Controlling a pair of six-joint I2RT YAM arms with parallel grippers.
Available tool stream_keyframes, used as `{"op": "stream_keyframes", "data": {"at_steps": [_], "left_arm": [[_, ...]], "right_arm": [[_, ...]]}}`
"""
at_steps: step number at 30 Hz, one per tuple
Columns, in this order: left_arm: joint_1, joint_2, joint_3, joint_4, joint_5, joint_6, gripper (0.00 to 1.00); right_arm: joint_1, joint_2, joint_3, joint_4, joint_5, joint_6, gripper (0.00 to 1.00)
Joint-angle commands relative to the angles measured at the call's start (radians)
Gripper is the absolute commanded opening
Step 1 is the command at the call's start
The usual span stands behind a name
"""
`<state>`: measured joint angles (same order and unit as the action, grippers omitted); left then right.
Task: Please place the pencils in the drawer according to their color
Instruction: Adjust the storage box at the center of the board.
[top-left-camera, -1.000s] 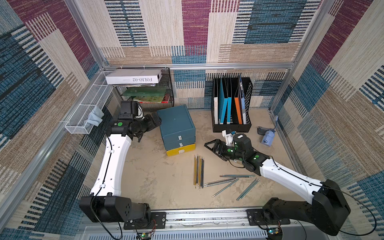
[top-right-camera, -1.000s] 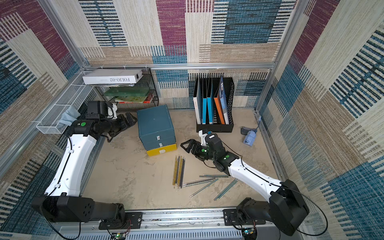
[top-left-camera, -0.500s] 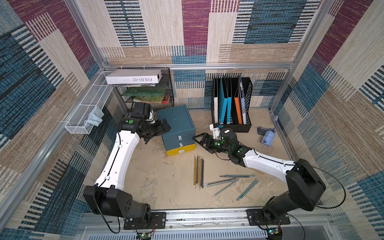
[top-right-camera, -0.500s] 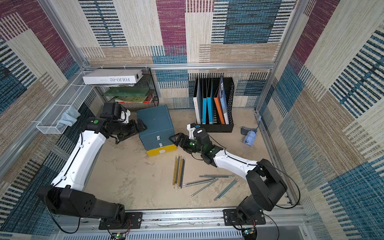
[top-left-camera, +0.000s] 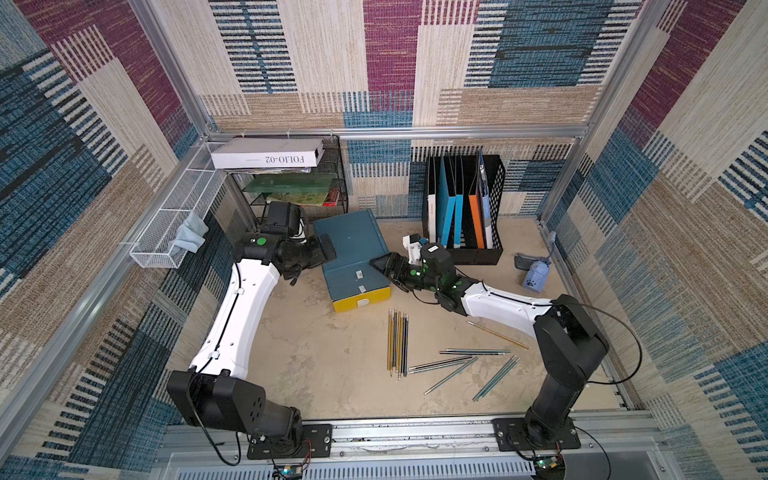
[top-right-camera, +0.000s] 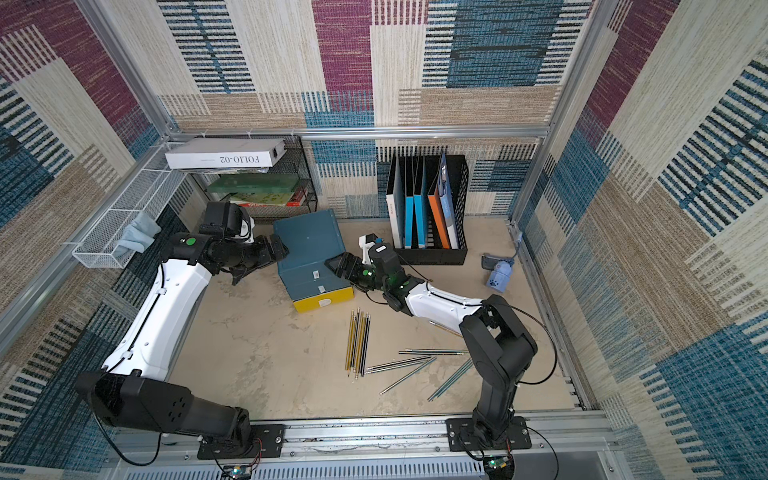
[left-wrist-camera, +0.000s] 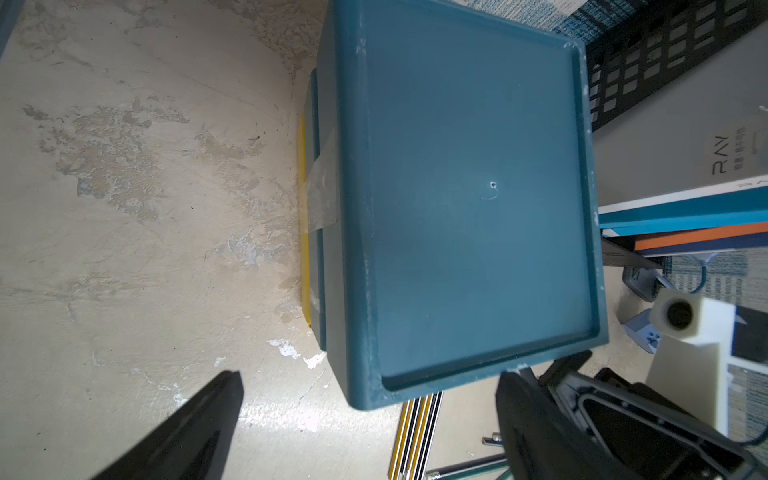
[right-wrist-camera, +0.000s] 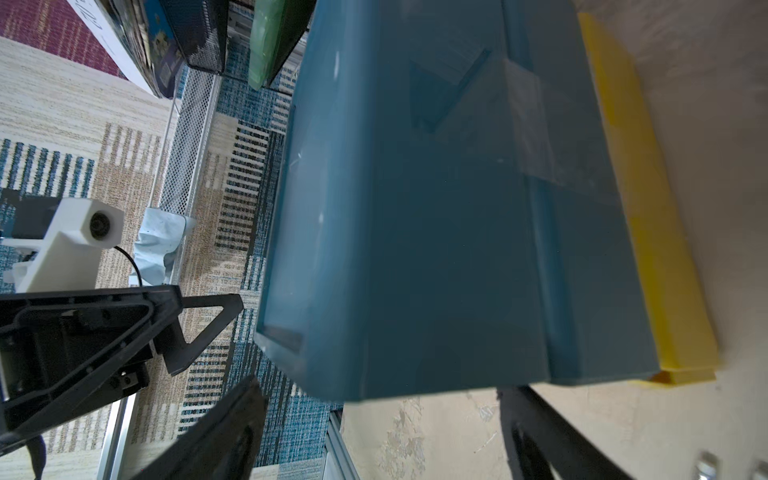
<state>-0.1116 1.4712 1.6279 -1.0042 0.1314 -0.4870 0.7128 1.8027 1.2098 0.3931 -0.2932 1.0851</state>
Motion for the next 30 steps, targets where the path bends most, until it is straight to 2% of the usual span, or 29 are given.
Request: {"op": "stream_keyframes", "data": {"at_steps": [1,6,9,14,20,24,30], "left_arm": [[0.001,-0.004,-0.010,-0.008,-0.003,0.003,0.99],[0.001,-0.011,-0.029,-0.009,0.001,0.010,0.99],[0.001,-0.008,-0.034,-0.009,-0.008,0.013,0.99],[0.001,0.009,-0.012,-0.010,-0.032,0.018,0.99],[0.004,0.072,0.069,-0.010,-0.058,0.026,0.99],[0.009,0.137,0.131,-0.008,-0.062,0.031,0.99],[0.028,0.224,0.189,-0.009,-0.054,0.029,0.99]], "right_arm": [[-0.023,0.054,0.084,-0.019,0.008,-0.040,0.91],[-0.062,0.129,0.227,-0.089,-0.020,-0.067,0.91],[-0.072,0.130,0.261,-0.119,-0.048,-0.091,0.92],[-0.072,0.020,0.134,-0.094,-0.064,-0.085,0.93],[-0.066,-0.065,-0.053,0.041,-0.082,0.027,0.92],[-0.054,-0.031,-0.062,0.109,-0.100,0.090,0.87],[-0.032,0.049,0.020,0.125,-0.109,0.120,0.77]]}}
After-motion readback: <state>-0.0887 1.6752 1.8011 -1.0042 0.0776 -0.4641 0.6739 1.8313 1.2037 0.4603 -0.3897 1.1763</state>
